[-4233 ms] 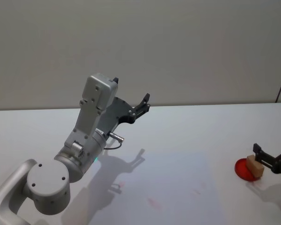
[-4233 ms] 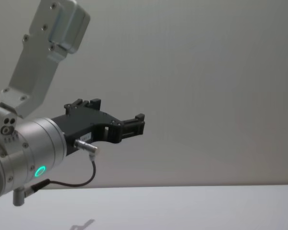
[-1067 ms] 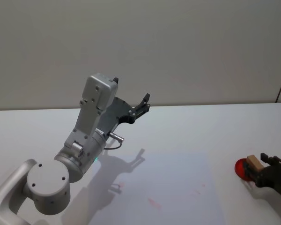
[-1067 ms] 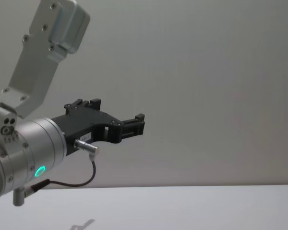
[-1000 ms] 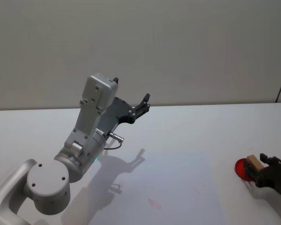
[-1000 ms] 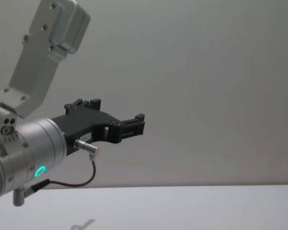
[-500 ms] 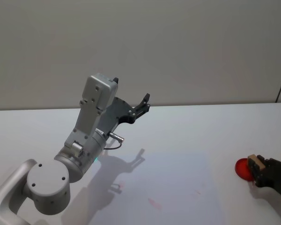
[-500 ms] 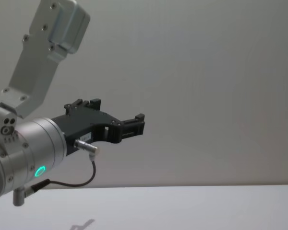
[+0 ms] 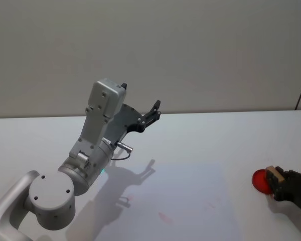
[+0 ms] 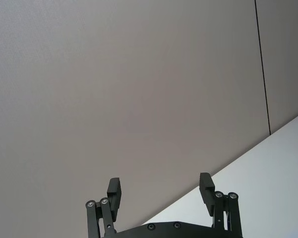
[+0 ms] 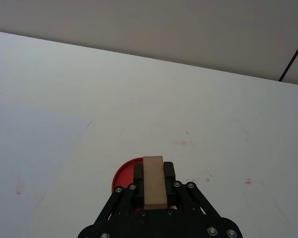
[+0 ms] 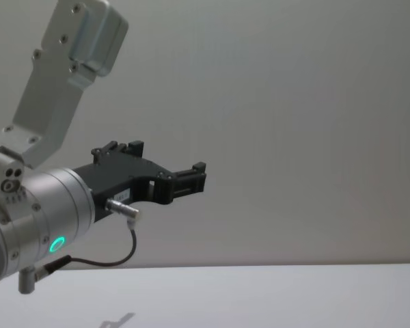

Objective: Use the one hand to pick up the stamp and affix it onto the A4 paper.

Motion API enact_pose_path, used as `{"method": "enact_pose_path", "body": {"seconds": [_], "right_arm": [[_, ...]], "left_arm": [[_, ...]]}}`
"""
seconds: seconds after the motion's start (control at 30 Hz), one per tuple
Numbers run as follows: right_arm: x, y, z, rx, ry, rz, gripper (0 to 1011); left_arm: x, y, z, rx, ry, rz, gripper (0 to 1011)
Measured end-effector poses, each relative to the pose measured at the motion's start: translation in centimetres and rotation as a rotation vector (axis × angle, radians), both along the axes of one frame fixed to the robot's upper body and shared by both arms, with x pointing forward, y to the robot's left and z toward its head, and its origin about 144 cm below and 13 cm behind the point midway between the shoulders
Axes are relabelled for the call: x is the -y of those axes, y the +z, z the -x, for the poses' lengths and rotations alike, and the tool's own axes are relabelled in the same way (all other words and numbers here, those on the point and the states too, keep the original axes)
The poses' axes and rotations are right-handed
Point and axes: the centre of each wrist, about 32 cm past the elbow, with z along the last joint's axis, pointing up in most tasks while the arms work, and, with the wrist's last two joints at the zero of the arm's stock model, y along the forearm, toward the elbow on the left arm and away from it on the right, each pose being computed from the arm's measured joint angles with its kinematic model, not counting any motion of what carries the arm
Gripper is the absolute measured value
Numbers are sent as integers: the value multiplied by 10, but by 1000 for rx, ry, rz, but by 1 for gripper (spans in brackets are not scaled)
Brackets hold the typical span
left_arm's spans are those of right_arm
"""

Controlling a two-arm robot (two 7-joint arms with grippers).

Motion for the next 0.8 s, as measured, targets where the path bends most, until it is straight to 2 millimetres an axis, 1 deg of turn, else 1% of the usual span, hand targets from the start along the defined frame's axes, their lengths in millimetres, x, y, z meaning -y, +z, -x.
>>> {"method": "enact_pose_path", "body": {"seconds": [0.8], "right_arm": [[4,-2,2,-8,2,-6,219]], "left_arm": [[0,0,0,0,0,0,1001]]}}
